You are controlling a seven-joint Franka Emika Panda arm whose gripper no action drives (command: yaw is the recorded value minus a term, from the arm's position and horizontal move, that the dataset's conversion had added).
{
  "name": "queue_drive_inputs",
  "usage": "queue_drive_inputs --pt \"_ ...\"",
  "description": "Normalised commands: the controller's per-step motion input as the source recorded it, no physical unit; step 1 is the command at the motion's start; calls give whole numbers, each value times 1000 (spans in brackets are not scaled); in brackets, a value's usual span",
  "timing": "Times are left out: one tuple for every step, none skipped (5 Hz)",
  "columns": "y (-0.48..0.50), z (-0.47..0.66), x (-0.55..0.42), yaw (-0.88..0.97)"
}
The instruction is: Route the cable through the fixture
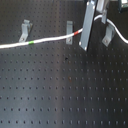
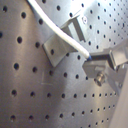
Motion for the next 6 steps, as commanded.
queue_drive_inputs --pt "-80 -681 49 0" --pt "63 -750 -20 0" --pt "79 -532 62 0" --pt "0 0 0 563" --pt "-1 32 0 637" --pt "0 34 0 589"
